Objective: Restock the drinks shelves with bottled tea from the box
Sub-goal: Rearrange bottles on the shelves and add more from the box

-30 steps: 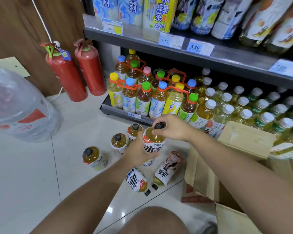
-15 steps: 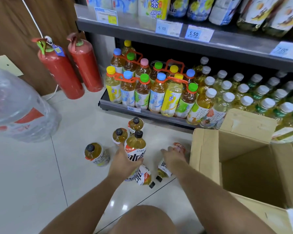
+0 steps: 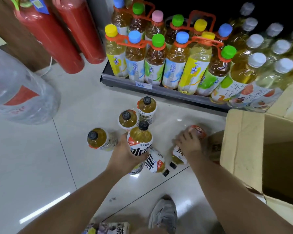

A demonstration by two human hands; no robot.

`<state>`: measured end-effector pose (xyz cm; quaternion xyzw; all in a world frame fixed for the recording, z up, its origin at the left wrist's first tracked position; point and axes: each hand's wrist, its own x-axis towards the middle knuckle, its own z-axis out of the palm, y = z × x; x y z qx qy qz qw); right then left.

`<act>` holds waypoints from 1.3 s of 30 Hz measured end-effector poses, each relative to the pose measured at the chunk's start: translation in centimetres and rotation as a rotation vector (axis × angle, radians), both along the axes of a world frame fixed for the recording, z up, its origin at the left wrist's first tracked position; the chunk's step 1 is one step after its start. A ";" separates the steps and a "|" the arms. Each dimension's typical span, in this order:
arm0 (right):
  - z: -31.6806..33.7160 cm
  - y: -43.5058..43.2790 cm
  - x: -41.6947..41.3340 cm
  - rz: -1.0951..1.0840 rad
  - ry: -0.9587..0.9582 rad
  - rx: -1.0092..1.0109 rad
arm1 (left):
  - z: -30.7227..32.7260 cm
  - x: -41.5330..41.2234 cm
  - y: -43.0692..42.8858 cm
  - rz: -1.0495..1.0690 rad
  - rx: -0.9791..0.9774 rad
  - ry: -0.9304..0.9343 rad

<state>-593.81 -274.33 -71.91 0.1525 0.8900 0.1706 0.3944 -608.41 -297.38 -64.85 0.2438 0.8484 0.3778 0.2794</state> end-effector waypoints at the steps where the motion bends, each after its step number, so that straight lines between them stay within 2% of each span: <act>1: 0.0 0.3 -0.2 -0.002 -0.003 -0.009 | -0.2 0.0 0.1 -0.001 0.000 -0.004; 5: -0.8 -0.6 1.1 -0.255 0.160 -0.094 | -0.8 0.2 0.5 0.039 -0.051 -0.001; 11: -2.5 -4.2 3.0 -0.939 0.507 -0.439 | -1.4 0.8 -0.4 0.069 -0.111 -0.027; 14: -2.4 -4.8 3.3 -1.034 0.553 -0.555 | -1.1 1.3 -0.8 0.075 -0.124 -0.021; 17: -1.7 -5.4 3.8 -1.087 0.563 -0.531 | -0.5 1.8 -0.9 0.059 -0.118 -0.022; 22: 2.7 -6.3 3.7 -1.352 0.758 -0.596 | 2.9 2.7 -0.1 -0.029 -0.066 0.008; 25: 7.7 -5.9 3.1 -1.360 0.906 -0.643 | 7.2 3.2 0.8 -0.085 -0.044 0.096; 29: 16.0 -5.1 2.5 -1.228 1.109 -0.660 | 14.5 3.9 1.4 -0.067 0.052 0.196; 34: 28.2 -5.1 3.0 -1.100 1.378 -0.679 | 25.7 4.8 1.0 -0.066 0.210 0.357; 39: 39.7 -4.9 5.6 -0.971 1.550 -0.662 | 37.3 5.9 0.7 -0.069 0.321 0.496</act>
